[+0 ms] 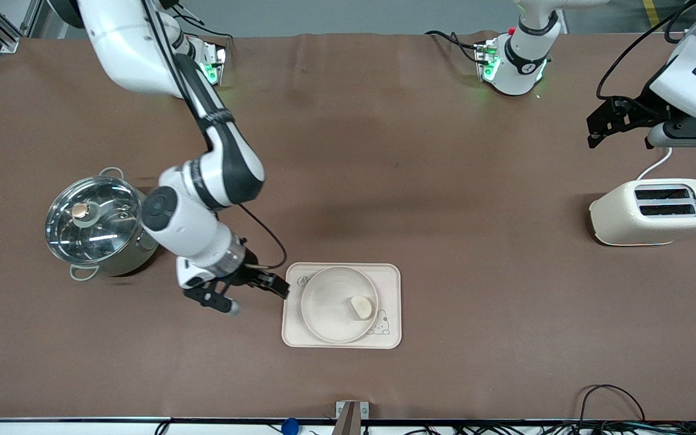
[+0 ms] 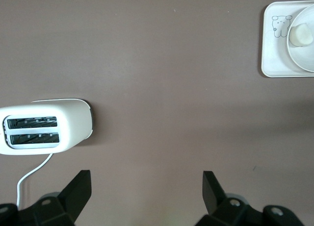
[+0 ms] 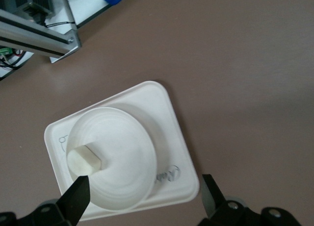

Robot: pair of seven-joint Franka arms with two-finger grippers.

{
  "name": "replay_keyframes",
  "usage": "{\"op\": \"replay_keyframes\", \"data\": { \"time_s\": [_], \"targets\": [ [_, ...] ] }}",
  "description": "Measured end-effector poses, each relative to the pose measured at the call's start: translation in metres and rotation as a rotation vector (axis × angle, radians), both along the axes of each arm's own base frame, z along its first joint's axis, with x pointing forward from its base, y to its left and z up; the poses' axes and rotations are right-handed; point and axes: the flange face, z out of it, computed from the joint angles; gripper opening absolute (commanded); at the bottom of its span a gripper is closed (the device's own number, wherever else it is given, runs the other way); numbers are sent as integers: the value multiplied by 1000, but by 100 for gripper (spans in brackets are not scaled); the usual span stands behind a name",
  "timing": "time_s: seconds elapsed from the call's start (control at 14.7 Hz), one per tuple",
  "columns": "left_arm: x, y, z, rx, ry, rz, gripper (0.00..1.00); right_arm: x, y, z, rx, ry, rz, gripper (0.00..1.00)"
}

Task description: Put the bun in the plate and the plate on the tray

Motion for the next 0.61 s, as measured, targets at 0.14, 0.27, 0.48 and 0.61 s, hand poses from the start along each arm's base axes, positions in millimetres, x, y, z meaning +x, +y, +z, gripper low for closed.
{"op": "replay_keyframes", "data": {
  "time_s": [0.14,0.27,0.48,0.61],
  "targets": [
    [1,0,3,-1,-6,0,100,-8,-42,44,-86,53,56,100],
    [1,0,4,-2,-8,0,100,-18,-91,89,-153,82,111,100],
    [1,0,4,-2,-9,0,100,-39,-174,152,-201,129,149,100],
    [1,0,4,-2,-10,0,100,-61,-231,193,-240,154,149,100]
  ]
}}
